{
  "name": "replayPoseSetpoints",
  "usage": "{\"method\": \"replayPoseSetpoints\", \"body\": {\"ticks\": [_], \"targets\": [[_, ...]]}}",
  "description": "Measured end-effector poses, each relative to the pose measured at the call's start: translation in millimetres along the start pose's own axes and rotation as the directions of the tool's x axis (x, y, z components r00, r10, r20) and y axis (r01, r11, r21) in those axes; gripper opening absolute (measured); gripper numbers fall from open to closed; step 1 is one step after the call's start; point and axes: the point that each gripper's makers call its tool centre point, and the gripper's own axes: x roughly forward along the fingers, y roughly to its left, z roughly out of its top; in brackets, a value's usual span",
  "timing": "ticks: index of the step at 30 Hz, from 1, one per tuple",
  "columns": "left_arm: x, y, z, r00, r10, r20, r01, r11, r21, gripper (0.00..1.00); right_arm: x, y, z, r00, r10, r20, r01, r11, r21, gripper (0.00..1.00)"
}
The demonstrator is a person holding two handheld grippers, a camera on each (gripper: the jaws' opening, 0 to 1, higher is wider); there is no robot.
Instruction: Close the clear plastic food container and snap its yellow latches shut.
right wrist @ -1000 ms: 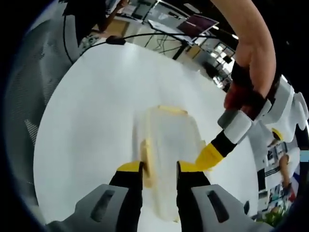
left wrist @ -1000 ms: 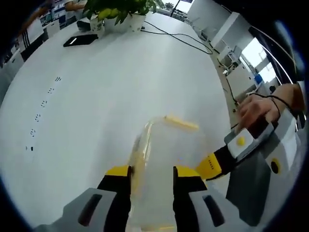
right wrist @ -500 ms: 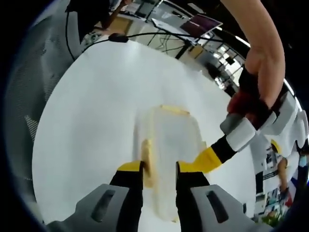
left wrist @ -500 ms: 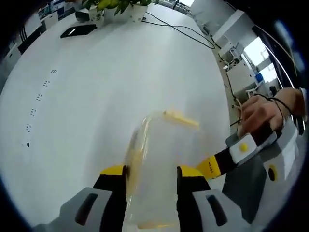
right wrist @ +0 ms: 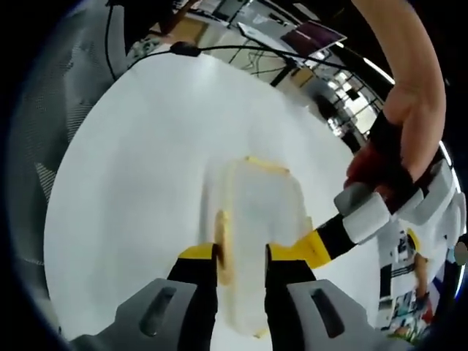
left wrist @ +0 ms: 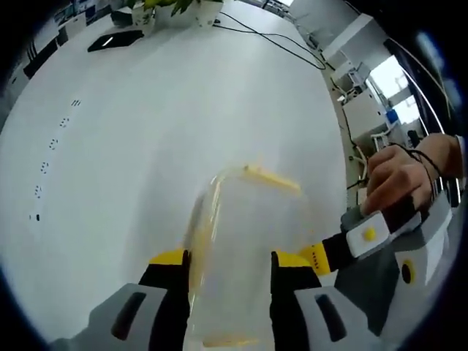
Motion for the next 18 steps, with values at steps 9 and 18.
{"method": "replayPoseSetpoints", "body": {"ticks": [9, 18], "targets": [[-1.6, 3.2, 4.0, 0.998, -0.018, 0.053, 0.018, 1.0, 0.012, 0.39, 1.8, 1.6, -1.2, 1.0, 0.007, 0.001, -0.007, 1.0, 0.011, 0.26], [-6.3, 1.8, 4.0, 0.994, 0.014, 0.113, -0.016, 1.0, 0.019, 0.4, -4.2, 1.9, -4.0, 1.0, 0.016, -0.013, -0.015, 0.996, 0.091, 0.28]]}}
